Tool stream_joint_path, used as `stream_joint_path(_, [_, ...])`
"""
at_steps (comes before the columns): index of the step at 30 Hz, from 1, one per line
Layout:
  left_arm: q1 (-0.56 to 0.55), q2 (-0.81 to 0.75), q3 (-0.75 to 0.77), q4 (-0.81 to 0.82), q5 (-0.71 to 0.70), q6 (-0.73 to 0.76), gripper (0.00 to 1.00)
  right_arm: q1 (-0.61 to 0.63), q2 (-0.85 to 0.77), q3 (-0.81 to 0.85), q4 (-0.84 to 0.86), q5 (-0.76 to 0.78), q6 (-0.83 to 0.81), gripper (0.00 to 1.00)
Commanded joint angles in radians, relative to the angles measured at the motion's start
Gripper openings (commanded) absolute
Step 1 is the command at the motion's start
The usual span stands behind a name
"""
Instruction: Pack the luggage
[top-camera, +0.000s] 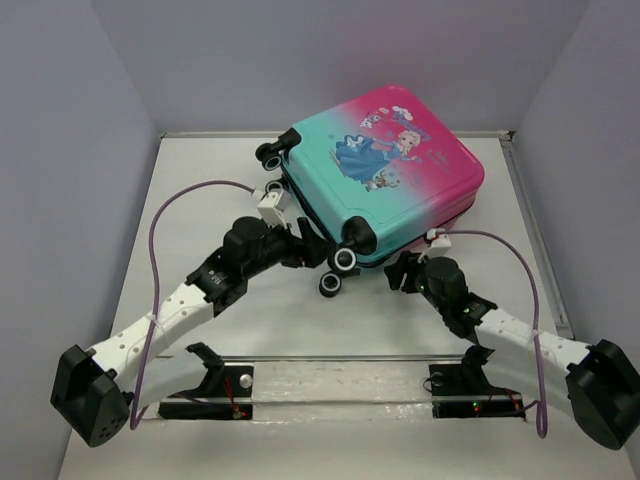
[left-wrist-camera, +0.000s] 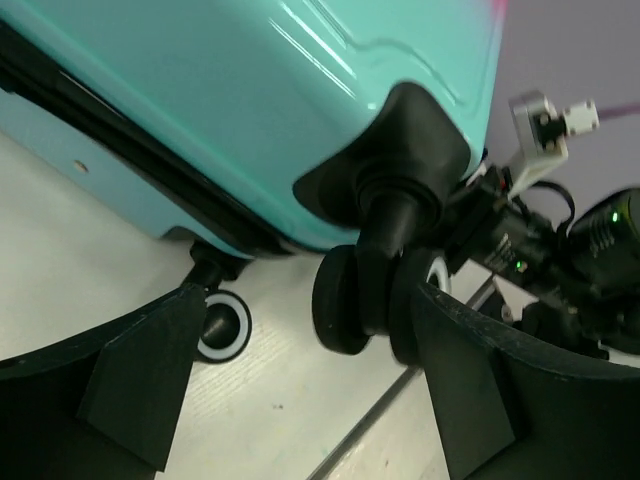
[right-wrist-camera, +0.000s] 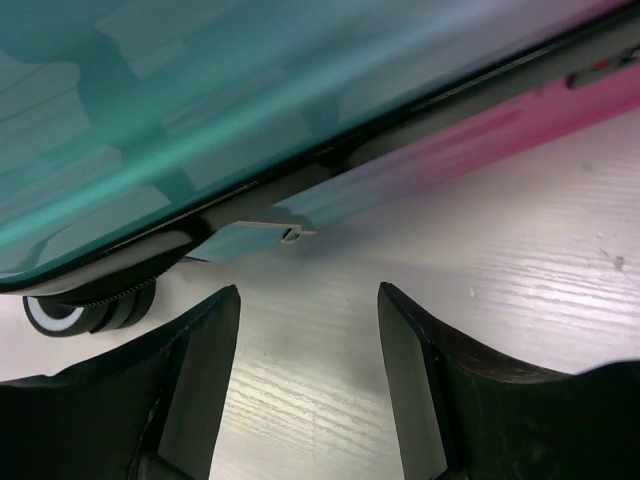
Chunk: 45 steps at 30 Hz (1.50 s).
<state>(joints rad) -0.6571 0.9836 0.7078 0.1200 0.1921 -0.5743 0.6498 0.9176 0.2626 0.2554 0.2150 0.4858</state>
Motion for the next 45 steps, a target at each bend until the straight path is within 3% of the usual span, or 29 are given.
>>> stream_joint_path(1, [-0.027,-0.066,-0.031,0.084,0.070,0.076,0.97,-0.021,0.059,0.036,0.173,-0.127,-0.133,0.63])
stream_joint_path(8, [-0.053,-0.010,-0.036,0.168,0.148,0.114,0.99,-0.042,0.171,0.064,0.286,-0.140,-0.220,0.58])
stream_joint_path(13, [-0.096,0.064,0.002,0.156,0.116,0.149,0.99,-0.081,0.219,0.073,0.338,-0.141,-0.280,0.53])
stream_joint_path(16, [-0.131,0.073,0.013,0.135,0.007,0.172,0.99,-0.099,0.208,0.049,0.392,-0.166,-0.282,0.53])
stream_joint_path(25, [-0.165,0.153,0.062,0.135,0.036,0.192,0.96,-0.130,0.320,0.049,0.564,-0.299,-0.247,0.39])
stream_joint_path(28, [-0.177,0.171,0.071,0.133,0.046,0.202,0.87,-0.130,0.334,0.049,0.585,-0.315,-0.234,0.26])
stream_joint_path(29, [-0.179,0.178,0.074,0.133,0.047,0.202,0.83,-0.130,0.336,0.047,0.588,-0.318,-0.234,0.16])
stream_joint_path(31, [-0.180,0.185,0.078,0.136,0.049,0.205,0.68,-0.130,0.320,0.043,0.585,-0.321,-0.216,0.08])
stream_joint_path(32, [-0.180,0.187,0.085,0.138,0.043,0.205,0.47,-0.130,0.313,0.037,0.579,-0.325,-0.208,0.07])
stream_joint_path(33, [-0.182,0.188,0.091,0.138,0.035,0.205,0.37,-0.130,0.302,0.032,0.564,-0.333,-0.187,0.07])
stream_joint_path(34, [-0.182,0.187,0.104,0.135,0.021,0.208,0.17,-0.130,0.275,0.026,0.552,-0.336,-0.173,0.07])
stream_joint_path(35, [-0.182,0.184,0.137,0.132,0.014,0.209,0.08,-0.130,0.259,0.014,0.538,-0.336,-0.162,0.07])
stream_joint_path(45, [-0.180,0.226,0.461,0.030,-0.117,0.235,0.06,0.049,0.086,0.018,0.201,-0.176,-0.105,0.07])
